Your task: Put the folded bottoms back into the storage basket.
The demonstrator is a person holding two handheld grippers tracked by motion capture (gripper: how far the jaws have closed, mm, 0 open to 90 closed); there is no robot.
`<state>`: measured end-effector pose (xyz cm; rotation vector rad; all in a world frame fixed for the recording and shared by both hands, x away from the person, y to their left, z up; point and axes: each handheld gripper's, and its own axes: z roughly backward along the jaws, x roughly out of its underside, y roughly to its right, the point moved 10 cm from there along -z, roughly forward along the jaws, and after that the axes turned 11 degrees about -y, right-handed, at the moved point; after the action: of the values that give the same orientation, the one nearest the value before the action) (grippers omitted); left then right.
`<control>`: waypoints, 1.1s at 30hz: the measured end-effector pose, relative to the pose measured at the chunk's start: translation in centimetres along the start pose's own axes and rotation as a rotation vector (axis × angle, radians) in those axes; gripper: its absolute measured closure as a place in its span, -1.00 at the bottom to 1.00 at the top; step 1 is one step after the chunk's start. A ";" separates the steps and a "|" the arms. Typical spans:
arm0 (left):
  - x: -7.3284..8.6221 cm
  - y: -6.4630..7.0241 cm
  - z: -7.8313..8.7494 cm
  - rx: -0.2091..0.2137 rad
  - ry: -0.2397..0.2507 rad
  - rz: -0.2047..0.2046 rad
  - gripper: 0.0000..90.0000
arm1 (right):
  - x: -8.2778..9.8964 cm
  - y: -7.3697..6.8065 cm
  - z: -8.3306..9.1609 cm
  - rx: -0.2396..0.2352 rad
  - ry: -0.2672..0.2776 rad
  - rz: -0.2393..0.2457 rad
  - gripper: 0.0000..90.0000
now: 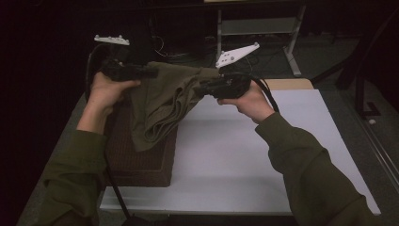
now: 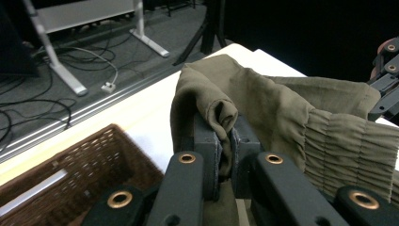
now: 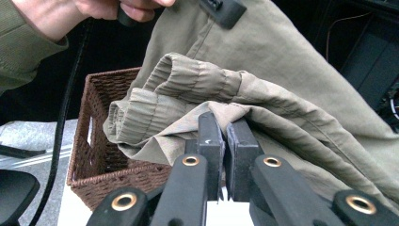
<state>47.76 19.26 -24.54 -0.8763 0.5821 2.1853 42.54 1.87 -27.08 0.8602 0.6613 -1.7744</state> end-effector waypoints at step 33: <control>9.4 -8.7 5.7 -0.213 -0.007 0.172 0.87 | -2.5 -3.6 -11.2 -0.130 -0.084 0.032 0.90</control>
<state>46.92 32.59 -28.83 -0.9591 0.4406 2.4386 42.52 12.99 -31.57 0.7010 0.6963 -1.7087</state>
